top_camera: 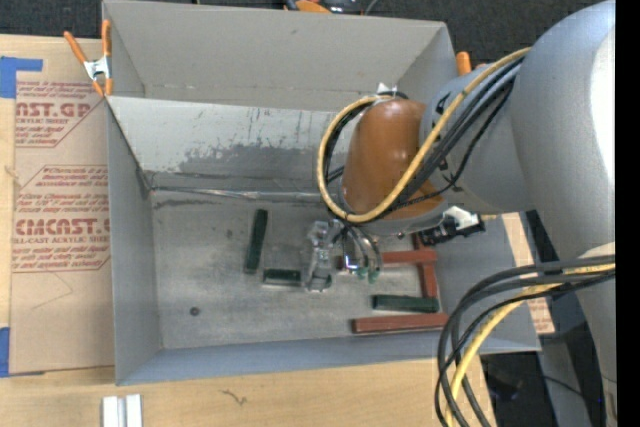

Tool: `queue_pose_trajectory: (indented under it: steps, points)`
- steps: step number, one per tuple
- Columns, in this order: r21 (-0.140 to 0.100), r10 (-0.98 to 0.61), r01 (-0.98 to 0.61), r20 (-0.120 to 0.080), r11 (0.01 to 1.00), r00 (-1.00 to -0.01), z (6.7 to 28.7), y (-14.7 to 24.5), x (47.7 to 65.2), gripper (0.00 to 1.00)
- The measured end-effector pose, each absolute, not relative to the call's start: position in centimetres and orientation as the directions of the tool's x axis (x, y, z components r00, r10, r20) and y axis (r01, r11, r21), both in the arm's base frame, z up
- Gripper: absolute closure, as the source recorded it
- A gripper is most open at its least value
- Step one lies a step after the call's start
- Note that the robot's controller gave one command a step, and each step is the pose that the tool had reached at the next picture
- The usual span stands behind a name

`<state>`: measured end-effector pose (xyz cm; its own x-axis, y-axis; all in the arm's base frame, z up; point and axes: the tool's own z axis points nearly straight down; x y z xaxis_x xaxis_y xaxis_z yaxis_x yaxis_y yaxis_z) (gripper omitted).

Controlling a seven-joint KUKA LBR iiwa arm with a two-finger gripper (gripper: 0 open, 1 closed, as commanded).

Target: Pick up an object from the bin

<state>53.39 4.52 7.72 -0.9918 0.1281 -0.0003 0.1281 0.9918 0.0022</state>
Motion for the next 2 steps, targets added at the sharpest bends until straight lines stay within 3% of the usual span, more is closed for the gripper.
queue_pose_trajectory:
  steps: [1,2]
  points:
    - [0.003,0.245,0.245,-0.006,0.969,-0.969,7.6,6.7,49.2,0.0]
    - [0.003,0.046,0.046,-0.002,0.999,-0.999,8.5,16.6,49.1,0.0]
